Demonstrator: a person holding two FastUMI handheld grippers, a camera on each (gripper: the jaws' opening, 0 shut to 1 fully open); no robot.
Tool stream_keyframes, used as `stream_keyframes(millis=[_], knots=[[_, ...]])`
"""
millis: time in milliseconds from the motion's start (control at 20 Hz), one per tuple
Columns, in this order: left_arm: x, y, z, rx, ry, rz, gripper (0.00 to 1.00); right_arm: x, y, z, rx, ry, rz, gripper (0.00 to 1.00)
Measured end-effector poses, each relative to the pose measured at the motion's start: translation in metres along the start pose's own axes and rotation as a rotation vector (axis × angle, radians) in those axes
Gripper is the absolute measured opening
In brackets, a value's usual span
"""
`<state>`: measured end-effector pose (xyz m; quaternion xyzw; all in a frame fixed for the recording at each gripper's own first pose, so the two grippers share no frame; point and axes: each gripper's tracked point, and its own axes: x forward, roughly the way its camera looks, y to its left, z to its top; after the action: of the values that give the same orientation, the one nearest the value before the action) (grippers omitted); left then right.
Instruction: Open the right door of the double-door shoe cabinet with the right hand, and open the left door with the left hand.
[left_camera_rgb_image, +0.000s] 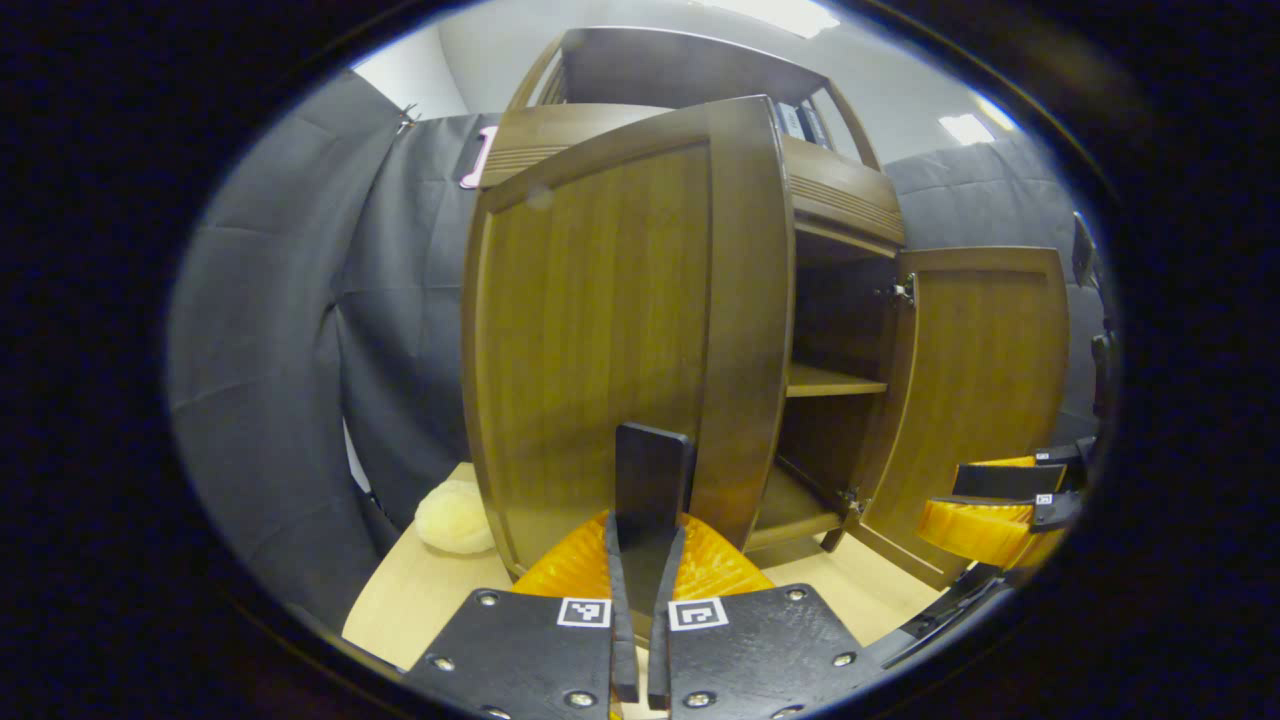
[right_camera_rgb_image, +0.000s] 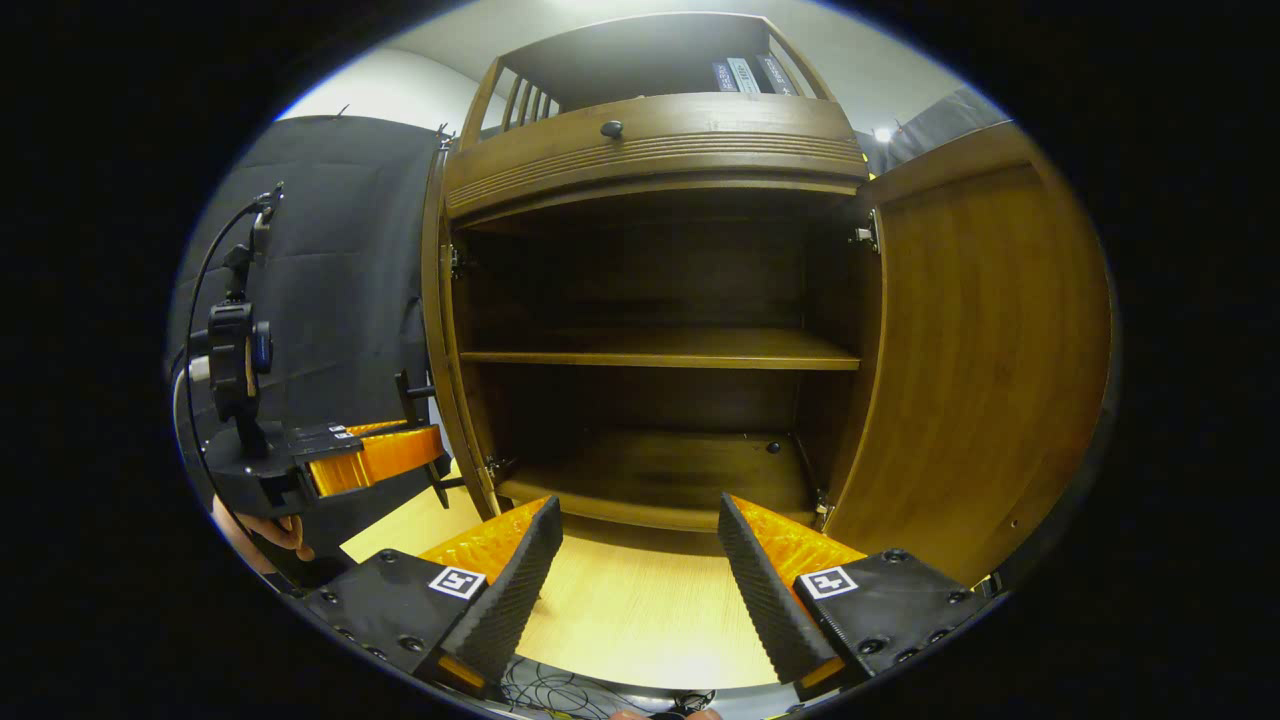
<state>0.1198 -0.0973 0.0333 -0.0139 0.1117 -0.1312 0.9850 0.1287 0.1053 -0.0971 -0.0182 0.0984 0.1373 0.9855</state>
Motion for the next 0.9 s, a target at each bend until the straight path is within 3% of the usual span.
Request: stream_keyframes(millis=[600, 900], knots=[[-0.011, 0.009, 0.009, 0.013, -0.021, 0.085, 0.05, -0.002, 0.002, 0.001, 0.016, 0.004, -0.011, 0.96], [-0.047, 0.071, 0.007, 0.079, -0.043, 0.094, 0.04, -0.003, 0.005, 0.0, -0.006, 0.006, 0.015, 0.96]])
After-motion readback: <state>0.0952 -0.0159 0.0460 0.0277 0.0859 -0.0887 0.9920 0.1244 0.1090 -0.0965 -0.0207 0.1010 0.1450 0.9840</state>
